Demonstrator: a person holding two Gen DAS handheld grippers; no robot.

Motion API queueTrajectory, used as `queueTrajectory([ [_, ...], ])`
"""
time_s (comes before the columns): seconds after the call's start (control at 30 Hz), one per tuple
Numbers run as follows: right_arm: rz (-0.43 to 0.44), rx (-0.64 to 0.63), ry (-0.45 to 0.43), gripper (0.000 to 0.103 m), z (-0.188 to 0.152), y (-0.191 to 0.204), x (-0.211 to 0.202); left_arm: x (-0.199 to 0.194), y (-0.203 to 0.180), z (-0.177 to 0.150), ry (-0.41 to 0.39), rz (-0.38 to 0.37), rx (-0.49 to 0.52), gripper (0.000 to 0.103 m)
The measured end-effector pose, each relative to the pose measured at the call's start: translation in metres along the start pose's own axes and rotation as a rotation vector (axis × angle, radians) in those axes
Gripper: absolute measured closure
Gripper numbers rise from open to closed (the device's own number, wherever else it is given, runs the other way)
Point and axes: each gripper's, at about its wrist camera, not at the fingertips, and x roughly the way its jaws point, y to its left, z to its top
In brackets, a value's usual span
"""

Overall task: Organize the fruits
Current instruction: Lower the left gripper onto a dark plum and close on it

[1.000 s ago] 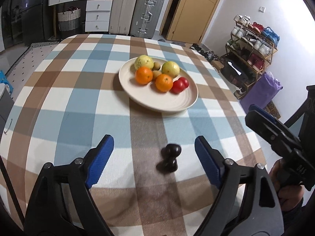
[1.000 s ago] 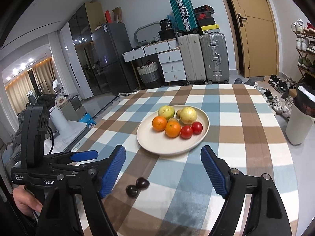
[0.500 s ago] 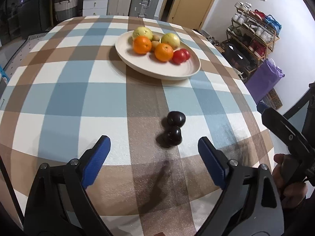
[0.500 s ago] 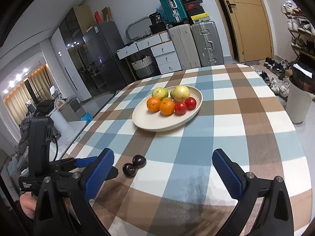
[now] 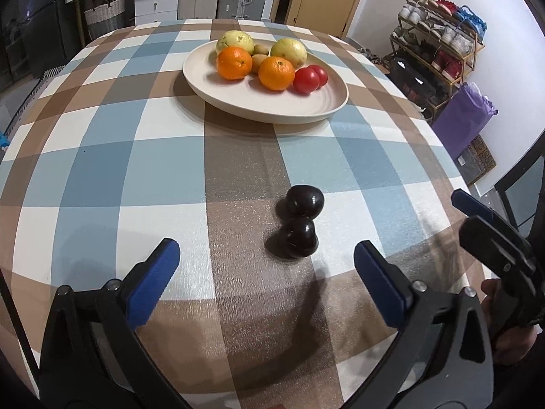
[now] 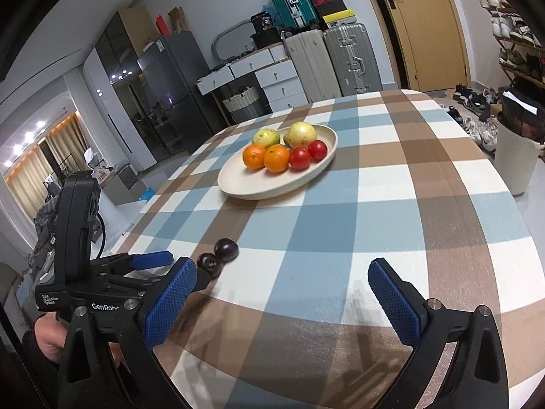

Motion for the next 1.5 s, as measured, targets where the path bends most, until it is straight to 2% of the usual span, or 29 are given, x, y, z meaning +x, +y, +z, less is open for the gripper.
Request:
queueTrajectory([
  [0.1, -0.008, 0.013, 0.003, 0.000, -0.001, -0.005, 0.001, 0.004, -0.001, 0.001, 0.003, 0.001, 0.014, 0.002],
  [0.23, -0.016, 0.023, 0.005, 0.000, -0.001, -0.009, 0.002, 0.006, -0.002, 0.004, 0.005, -0.039, 0.024, 0.005],
  [0.37, -0.007, 0.025, 0.005, 0.000, 0.001, -0.011, 0.005, 0.006, -0.003, 0.006, -0.005, -0.081, 0.040, 0.022],
  [0.43, -0.009, 0.022, 0.012, 0.000, 0.000, -0.010, 0.007, 0.007, -0.003, 0.007, -0.002, -0.089, 0.051, 0.027],
  [0.47, 0.000, 0.022, 0.018, 0.000, 0.000, -0.009, 0.008, 0.006, -0.003, 0.007, -0.004, -0.097, 0.058, 0.035],
  [0.5, 0.012, 0.020, 0.025, 0.000, 0.000, -0.008, 0.010, 0.006, -0.003, 0.007, -0.003, -0.114, 0.061, 0.049],
  [0.53, 0.011, 0.018, 0.030, 0.000, 0.000, -0.007, 0.010, 0.005, -0.002, 0.006, 0.000, -0.129, 0.061, 0.055],
  [0.6, 0.000, 0.011, 0.036, 0.000, 0.001, -0.006, 0.012, 0.005, 0.000, 0.006, 0.010, -0.162, 0.059, 0.078],
  [0.63, 0.000, 0.011, 0.037, 0.000, 0.001, -0.005, 0.013, 0.005, 0.001, 0.005, 0.012, -0.177, 0.060, 0.081],
  [0.73, 0.002, 0.014, 0.040, 0.000, 0.002, -0.001, 0.015, 0.001, 0.006, 0.001, -0.007, -0.216, 0.059, 0.081],
  [0.97, 0.004, -0.026, 0.067, 0.000, 0.006, 0.015, 0.028, -0.018, 0.025, -0.012, -0.033, -0.221, 0.031, 0.081],
  [1.2, 0.020, -0.044, 0.113, 0.000, 0.004, 0.030, 0.046, -0.037, 0.058, -0.031, -0.049, -0.246, -0.058, 0.081],
  [1.5, 0.010, -0.087, 0.148, 0.000, 0.004, 0.051, 0.065, -0.059, 0.084, -0.054, -0.075, -0.258, -0.095, 0.081],
])
